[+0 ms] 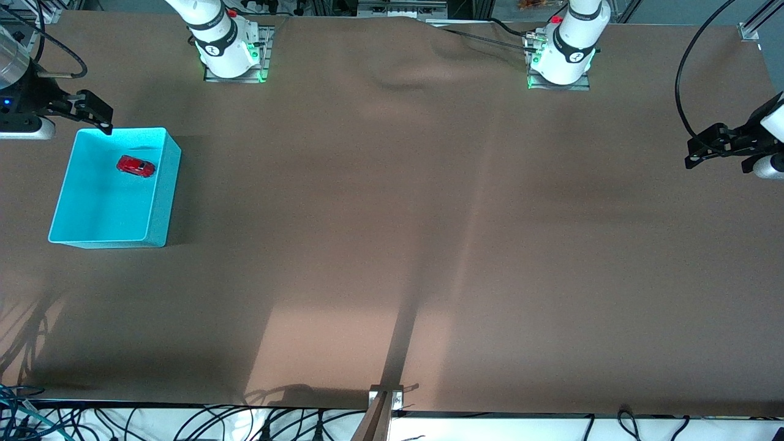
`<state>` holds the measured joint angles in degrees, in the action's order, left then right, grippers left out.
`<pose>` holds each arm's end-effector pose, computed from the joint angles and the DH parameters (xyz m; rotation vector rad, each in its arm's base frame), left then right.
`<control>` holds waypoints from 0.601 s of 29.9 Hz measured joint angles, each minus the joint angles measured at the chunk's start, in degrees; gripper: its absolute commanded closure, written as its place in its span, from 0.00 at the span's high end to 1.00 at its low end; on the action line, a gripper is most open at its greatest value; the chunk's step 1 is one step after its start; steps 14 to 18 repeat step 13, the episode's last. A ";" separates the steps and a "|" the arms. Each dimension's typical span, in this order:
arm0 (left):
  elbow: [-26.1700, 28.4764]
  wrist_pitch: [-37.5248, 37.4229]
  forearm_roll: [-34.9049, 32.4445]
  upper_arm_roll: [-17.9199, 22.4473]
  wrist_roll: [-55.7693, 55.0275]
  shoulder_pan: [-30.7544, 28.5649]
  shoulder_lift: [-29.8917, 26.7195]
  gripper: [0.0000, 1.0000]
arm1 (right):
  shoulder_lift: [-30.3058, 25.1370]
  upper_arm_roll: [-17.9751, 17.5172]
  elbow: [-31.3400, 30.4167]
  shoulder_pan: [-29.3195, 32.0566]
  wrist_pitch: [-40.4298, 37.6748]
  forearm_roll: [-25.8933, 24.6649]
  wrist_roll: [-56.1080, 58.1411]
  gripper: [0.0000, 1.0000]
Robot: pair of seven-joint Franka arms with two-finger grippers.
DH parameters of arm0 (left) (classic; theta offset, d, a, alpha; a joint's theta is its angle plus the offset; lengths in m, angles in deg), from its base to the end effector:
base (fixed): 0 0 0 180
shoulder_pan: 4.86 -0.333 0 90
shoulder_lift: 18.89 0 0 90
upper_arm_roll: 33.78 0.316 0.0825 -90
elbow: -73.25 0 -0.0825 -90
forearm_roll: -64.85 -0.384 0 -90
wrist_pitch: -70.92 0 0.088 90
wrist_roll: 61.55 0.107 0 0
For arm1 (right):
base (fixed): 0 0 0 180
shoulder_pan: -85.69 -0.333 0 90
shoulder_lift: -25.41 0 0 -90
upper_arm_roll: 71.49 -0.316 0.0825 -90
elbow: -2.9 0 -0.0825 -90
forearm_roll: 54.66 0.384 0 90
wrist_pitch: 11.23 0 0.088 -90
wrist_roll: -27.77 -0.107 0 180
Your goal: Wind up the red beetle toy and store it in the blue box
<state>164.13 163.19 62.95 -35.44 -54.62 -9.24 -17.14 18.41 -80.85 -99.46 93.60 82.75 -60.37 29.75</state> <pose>0.5660 0.0306 0.6036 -3.1078 0.1164 0.0139 0.5192 0.0077 0.5937 3.0206 0.1007 -0.0399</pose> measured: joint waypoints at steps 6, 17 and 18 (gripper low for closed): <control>0.00 0.00 0.00 0.00 0.00 0.00 0.00 1.00 | 0.72 0.00 0.01 0.08 0.27 1.39 0.00 1.00; -0.01 0.00 0.00 0.00 0.00 0.00 0.00 1.00 | 0.90 0.11 0.05 0.21 0.34 3.23 -0.01 1.00; -0.01 0.00 0.00 0.00 0.00 0.00 0.00 1.00 | 0.90 0.11 0.05 0.21 0.34 3.23 -0.01 1.00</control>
